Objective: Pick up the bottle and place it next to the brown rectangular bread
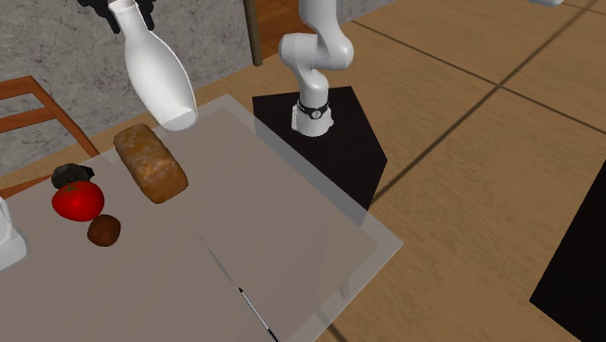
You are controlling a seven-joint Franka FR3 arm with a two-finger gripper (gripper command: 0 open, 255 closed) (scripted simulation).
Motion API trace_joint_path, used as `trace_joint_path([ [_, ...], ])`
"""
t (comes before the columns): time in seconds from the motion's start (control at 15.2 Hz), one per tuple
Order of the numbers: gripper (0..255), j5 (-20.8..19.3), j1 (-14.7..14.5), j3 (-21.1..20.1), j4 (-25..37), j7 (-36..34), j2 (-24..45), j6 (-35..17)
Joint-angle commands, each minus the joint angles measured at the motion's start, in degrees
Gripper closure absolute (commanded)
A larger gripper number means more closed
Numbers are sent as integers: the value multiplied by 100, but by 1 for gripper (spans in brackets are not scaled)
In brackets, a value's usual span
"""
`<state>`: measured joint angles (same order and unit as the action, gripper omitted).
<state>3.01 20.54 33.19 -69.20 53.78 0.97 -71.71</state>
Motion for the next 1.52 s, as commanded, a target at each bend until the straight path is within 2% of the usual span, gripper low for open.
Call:
trace_joint_path([
  [0.0, 255, 3, 93, 88, -88, 206, -3, -79],
  [0.66, 255, -365, -52, -93, -1591, -21, -642, -1054],
  [1.45, 255, -574, -62, -183, -2947, -159, -1054, -2056],
])
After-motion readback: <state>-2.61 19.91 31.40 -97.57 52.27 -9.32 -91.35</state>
